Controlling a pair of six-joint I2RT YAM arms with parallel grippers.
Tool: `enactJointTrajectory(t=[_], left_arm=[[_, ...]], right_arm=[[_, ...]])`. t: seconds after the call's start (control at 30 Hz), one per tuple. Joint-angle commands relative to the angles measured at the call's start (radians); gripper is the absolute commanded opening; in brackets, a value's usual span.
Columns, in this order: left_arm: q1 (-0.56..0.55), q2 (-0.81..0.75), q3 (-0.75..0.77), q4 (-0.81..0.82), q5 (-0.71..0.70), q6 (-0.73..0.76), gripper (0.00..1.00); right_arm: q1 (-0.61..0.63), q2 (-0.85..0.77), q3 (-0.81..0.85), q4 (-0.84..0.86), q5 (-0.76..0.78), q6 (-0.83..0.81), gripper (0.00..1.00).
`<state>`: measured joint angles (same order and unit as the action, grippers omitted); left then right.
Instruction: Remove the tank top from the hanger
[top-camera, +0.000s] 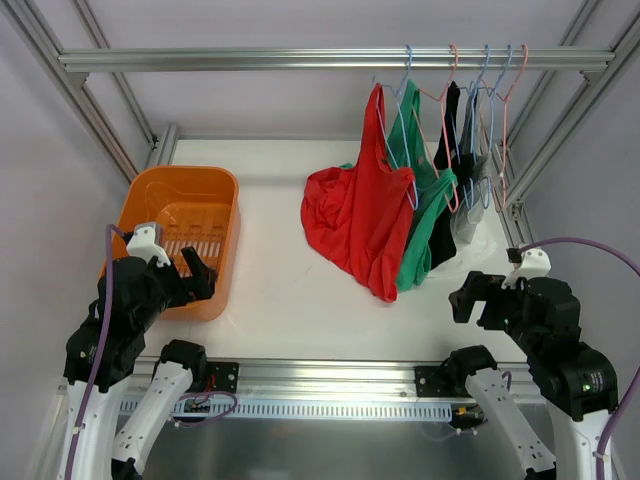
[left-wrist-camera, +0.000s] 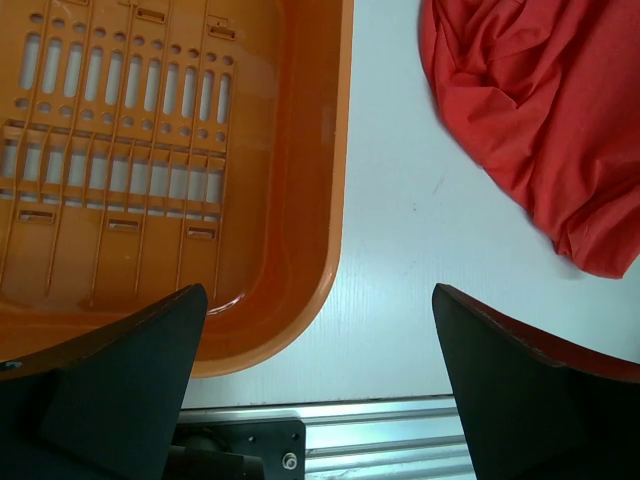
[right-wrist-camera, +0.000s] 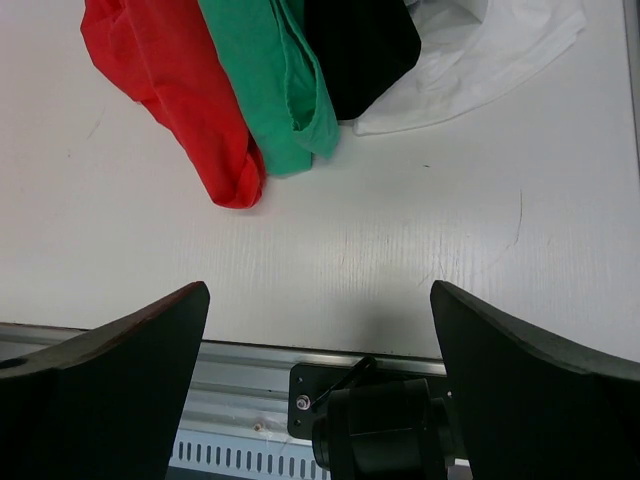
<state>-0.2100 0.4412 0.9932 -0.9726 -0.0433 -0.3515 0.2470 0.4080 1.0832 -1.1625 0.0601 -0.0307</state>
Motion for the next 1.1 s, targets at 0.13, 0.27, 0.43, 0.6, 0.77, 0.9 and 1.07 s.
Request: enactJointTrajectory(t=[0.13,0.27,0.43,0.6,0.77,0.9,1.07], left_arm=[[-0.006,0.001,-0.008,0.034,-0.013,-0.018,0.99],[-0.006,0.004,-0.013,0.041,-0.020,-0.032,0.99],[-0.006,0.013,-0.021,0.055,-0.013,-0.041,0.99],[-0.008,0.011,-0.030,0.074,0.013,-0.035,0.99],[-0.006,0.034,0.007,0.103,0.104,-0.026,0.99],[-0.008,0.085,0.057,0.167,0.212,-0.023,0.99],[-0.006,0.262,0.221,0.242,0.420,-0.061,0.99]], right_arm=[[0.005,0.003,0.015,0.057,0.001,-0.012,1.00],[0.005,-0.001,0.023,0.079,-0.049,-0.011,1.00],[0.006,0.008,0.081,0.132,-0.154,0.018,1.00],[0.005,0.104,0.277,0.139,-0.167,0.009,1.00],[0.005,0.175,0.382,0.139,-0.183,-0.009,0.99],[0.005,0.241,0.464,0.130,-0.212,-0.011,0.99],[0.006,0.242,0.434,0.141,-0.204,-0.017,0.99]])
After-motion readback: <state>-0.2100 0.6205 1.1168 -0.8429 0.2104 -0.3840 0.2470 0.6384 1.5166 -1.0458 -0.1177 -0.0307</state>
